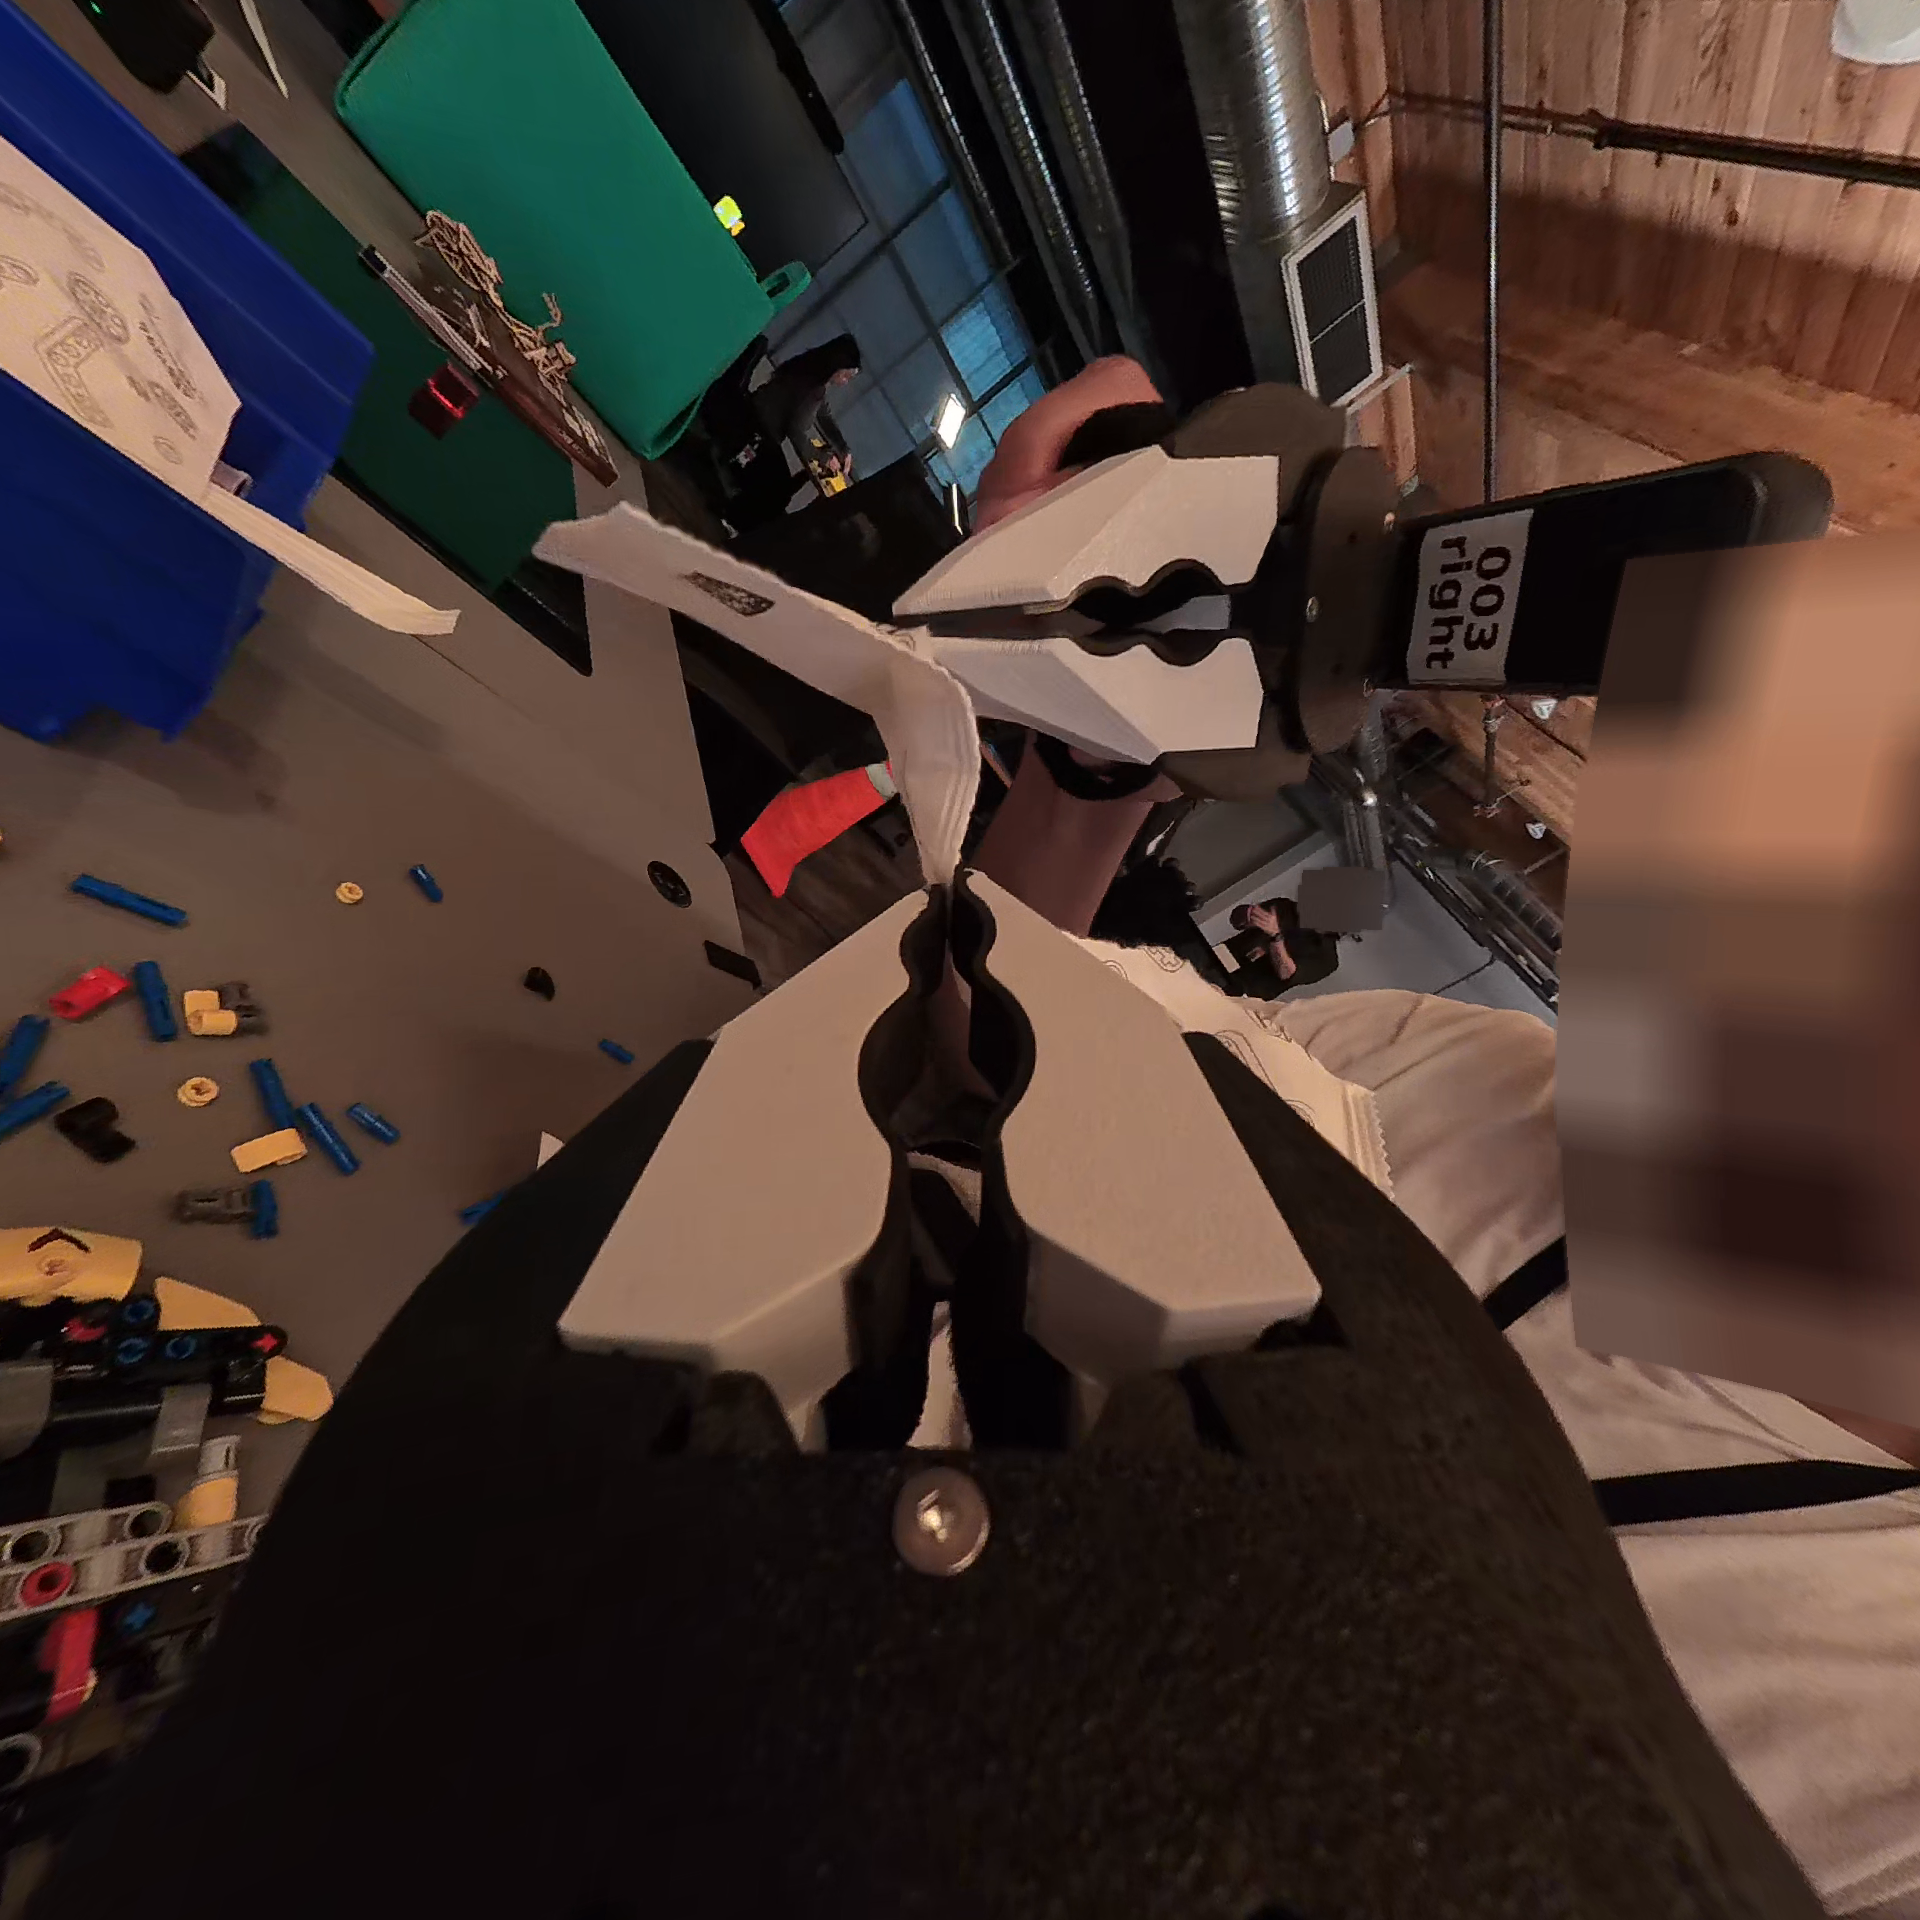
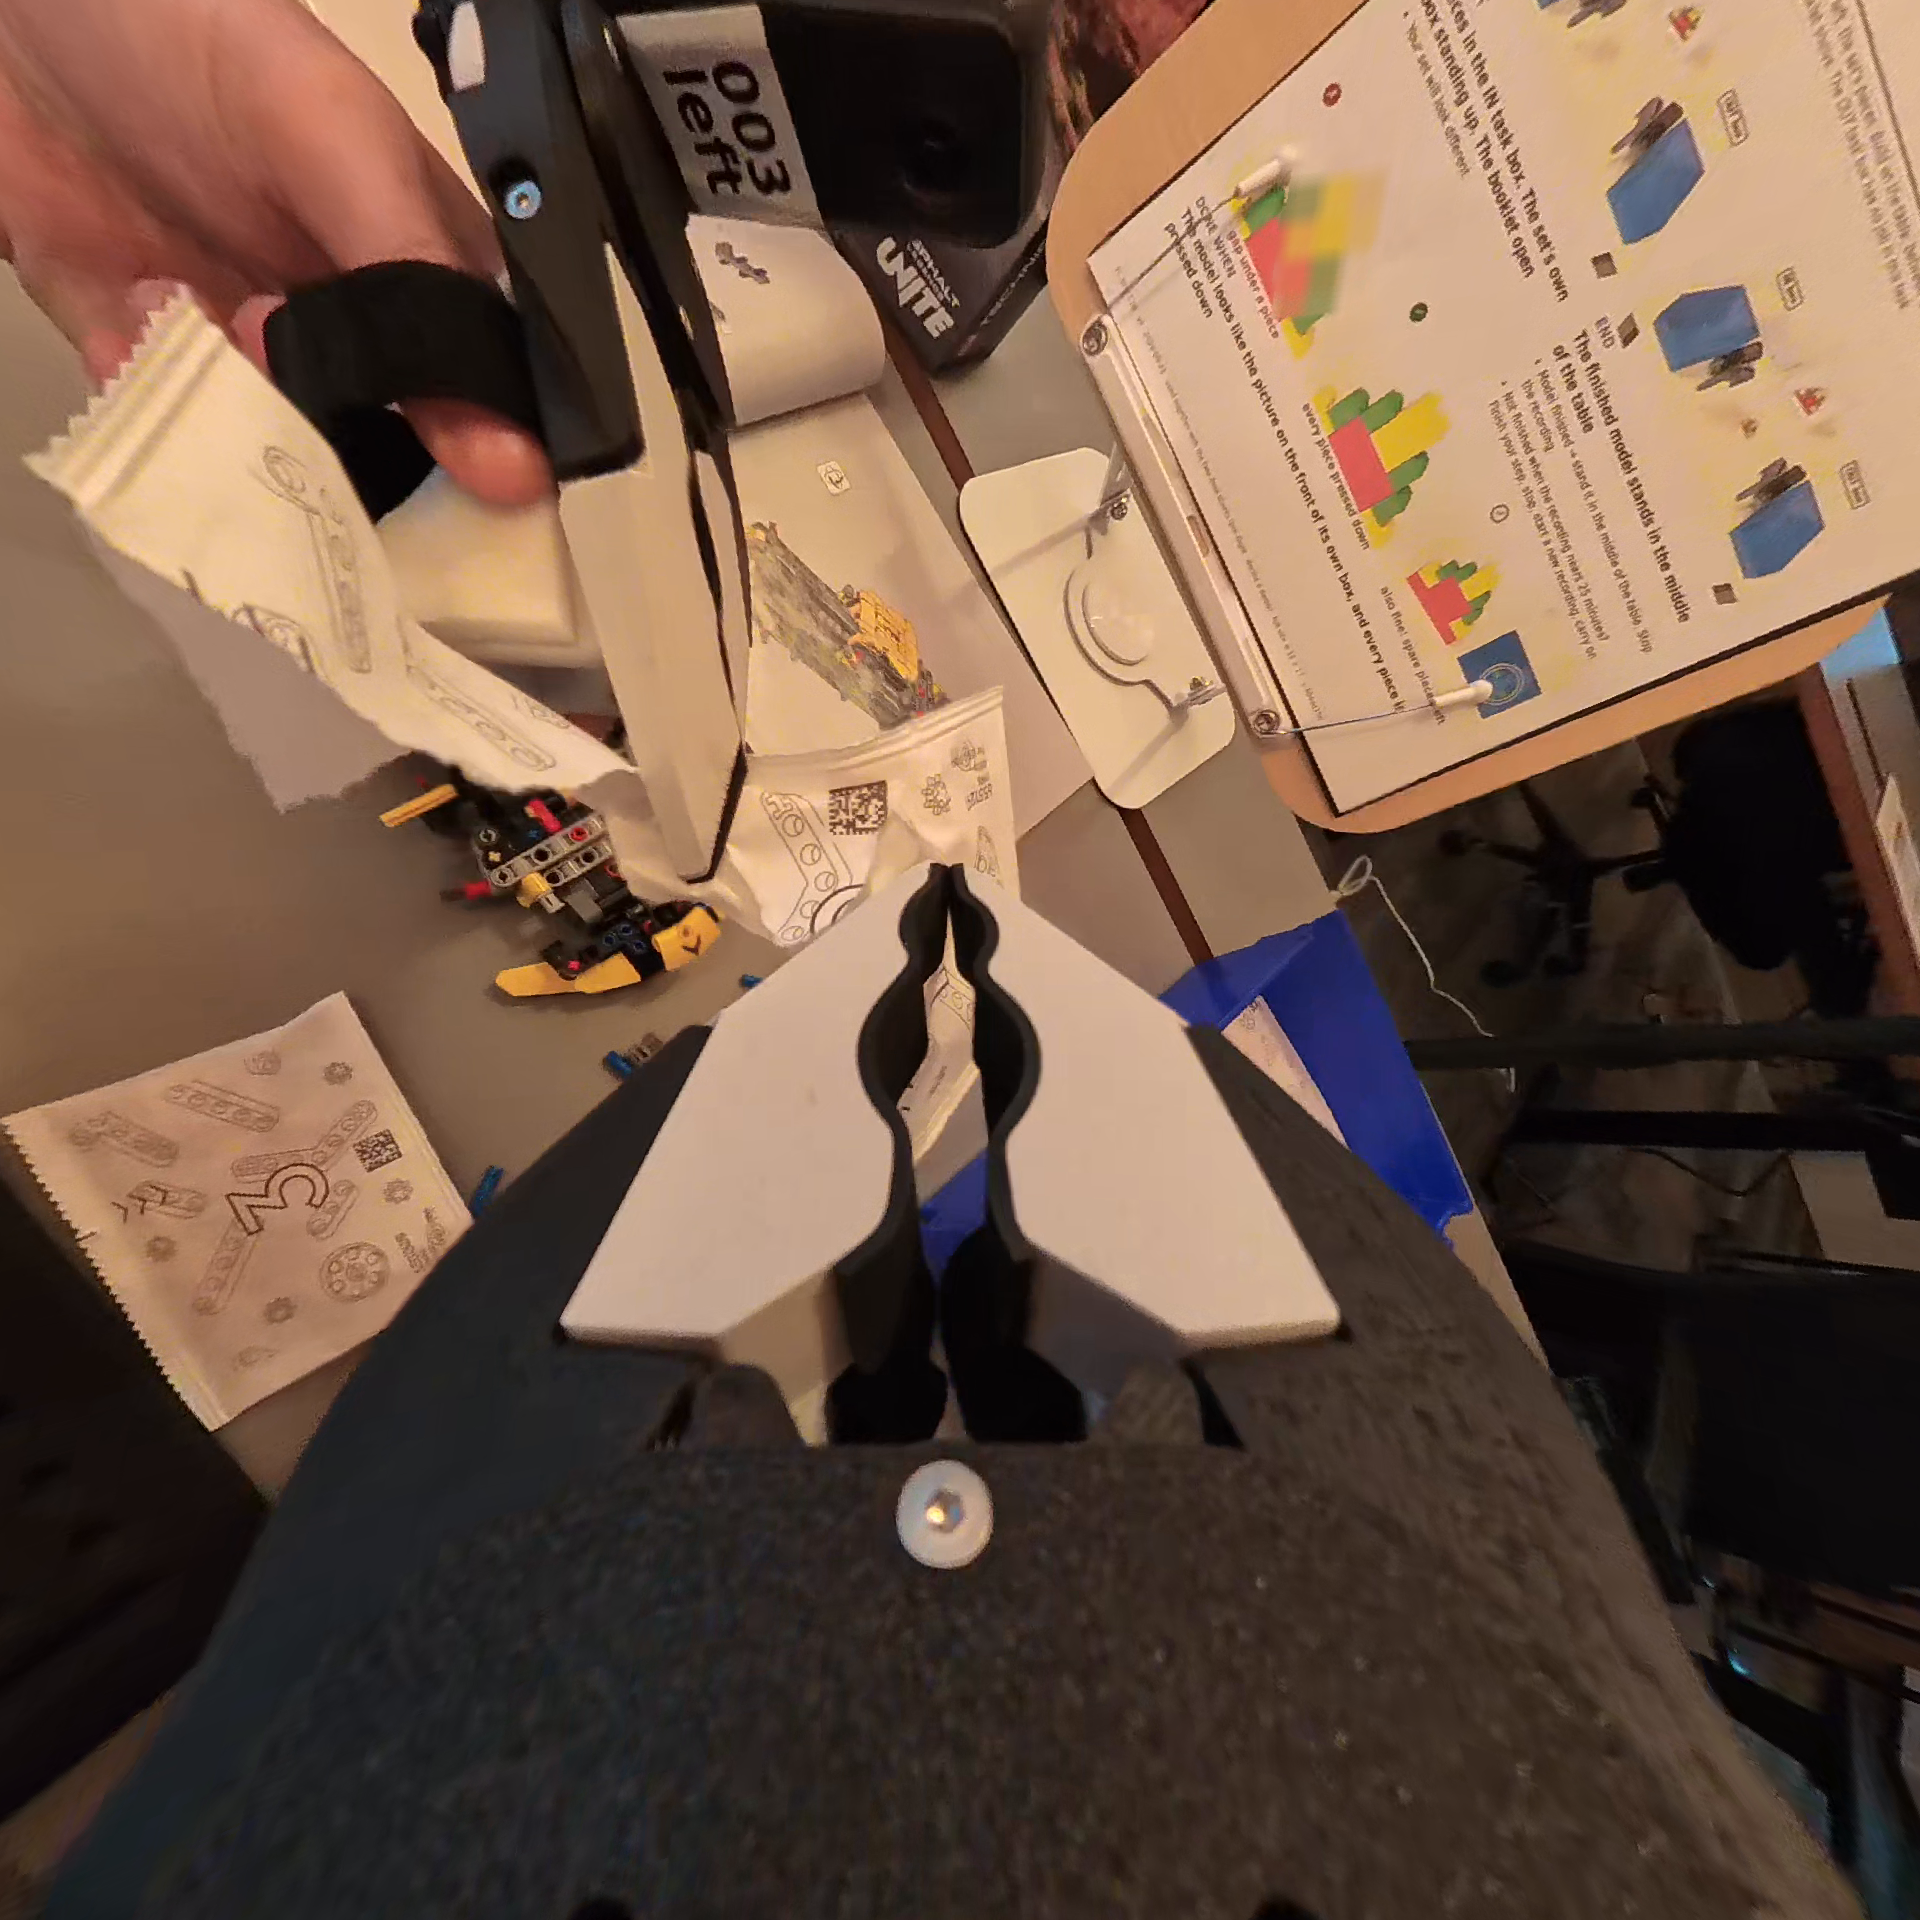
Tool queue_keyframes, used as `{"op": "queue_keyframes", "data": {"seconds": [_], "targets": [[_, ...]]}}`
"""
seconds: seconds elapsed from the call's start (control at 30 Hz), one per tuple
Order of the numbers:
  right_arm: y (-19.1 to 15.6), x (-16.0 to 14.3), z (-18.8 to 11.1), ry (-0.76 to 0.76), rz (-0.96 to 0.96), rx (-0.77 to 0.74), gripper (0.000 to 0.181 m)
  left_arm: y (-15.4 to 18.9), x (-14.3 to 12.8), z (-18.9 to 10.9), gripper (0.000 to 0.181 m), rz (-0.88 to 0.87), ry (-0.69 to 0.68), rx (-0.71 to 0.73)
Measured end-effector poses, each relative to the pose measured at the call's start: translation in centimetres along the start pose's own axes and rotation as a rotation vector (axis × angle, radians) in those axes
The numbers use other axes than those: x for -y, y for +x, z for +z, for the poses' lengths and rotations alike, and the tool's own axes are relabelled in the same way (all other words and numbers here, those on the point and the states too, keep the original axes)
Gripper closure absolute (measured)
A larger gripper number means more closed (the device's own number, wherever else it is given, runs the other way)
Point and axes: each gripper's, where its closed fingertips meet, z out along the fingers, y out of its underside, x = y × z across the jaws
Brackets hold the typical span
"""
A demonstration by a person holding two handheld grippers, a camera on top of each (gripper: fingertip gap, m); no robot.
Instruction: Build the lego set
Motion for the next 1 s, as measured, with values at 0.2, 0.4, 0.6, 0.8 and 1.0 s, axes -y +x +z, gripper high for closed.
{"op": "queue_keyframes", "data": {"seconds": [0.2,0.4,0.6,0.8,1.0], "targets": [[-0.8,-0.4,-0.7,0.078,0.062,0.046,0.179,-0.5,-0.2,0.0,0.181,0.115,-0.03,0.101],[-0.9,-3.4,-4.7,0.637,0.765,0.46,0.117,-0.1,-1.7,-0.4,0.181,0.634,-0.187,0.267],[-1.6,-2.3,-5.7,0.973,1.037,0.8,0.145,0.5,-3.3,0.8,0.181,0.613,-0.211,0.155],[4.7,-6.1,-2.4,0.729,1.038,0.429,0.181,-3.0,1.1,-0.5,0.147,0.514,-0.018,0.389],[20.6,-12.3,-1.5,0.327,0.594,-0.388,0.181,-2.3,3.9,-5.7,0.147,0.529,0.125,0.59]]}}
